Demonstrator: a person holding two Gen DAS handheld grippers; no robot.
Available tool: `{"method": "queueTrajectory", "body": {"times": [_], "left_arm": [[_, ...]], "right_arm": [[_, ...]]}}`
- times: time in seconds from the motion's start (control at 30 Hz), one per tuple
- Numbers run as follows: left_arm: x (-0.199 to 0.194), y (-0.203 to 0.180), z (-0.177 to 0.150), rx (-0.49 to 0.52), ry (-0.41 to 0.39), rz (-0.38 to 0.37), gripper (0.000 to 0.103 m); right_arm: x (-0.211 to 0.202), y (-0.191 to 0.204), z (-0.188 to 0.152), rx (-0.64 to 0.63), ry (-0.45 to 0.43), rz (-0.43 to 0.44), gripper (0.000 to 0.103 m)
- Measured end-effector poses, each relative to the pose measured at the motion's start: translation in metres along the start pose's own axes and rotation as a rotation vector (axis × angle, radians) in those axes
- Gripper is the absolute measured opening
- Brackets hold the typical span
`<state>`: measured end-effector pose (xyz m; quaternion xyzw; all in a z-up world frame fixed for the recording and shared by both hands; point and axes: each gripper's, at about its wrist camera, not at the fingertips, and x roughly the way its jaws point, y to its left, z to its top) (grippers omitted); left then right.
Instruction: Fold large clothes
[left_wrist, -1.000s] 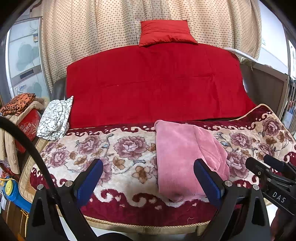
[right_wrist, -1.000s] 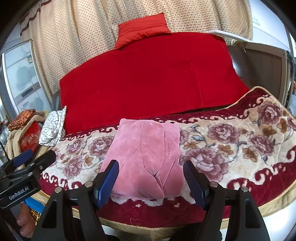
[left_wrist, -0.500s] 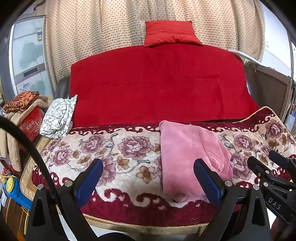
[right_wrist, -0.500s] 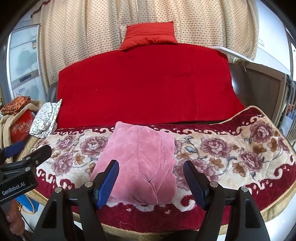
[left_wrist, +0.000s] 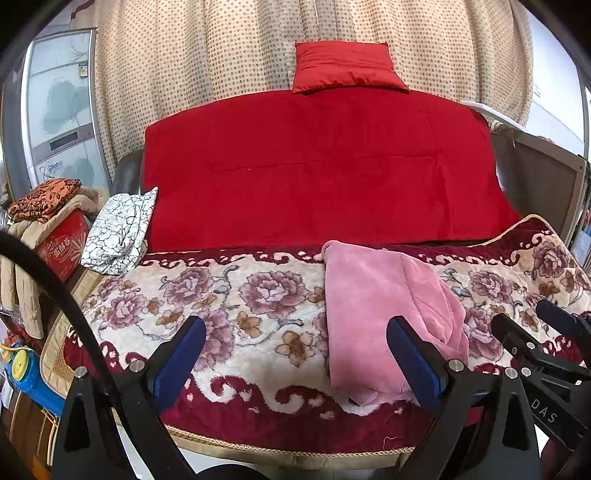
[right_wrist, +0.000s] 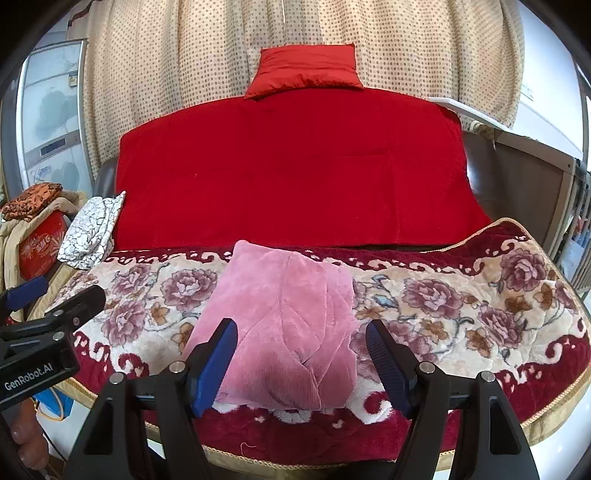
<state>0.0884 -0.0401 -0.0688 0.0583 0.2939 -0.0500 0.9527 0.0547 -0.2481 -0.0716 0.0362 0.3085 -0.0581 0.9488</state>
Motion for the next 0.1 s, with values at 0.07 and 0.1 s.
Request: {"method": "queueTrajectory", "body": {"times": [0.07,0.1], "left_arm": [[0.0002,-0.0003,0.0000,0.000,-0.009,0.007,0.098],[0.0009,-0.0005,0.0000,0.000,-0.008,0.006,0.098]], "right_arm": [[0.0012,0.0015,0.0001,-0.005,0.001,0.001,0.076],[0.0019,0.0019,0.0002,-0.006,0.002,0.001,0.076]]}}
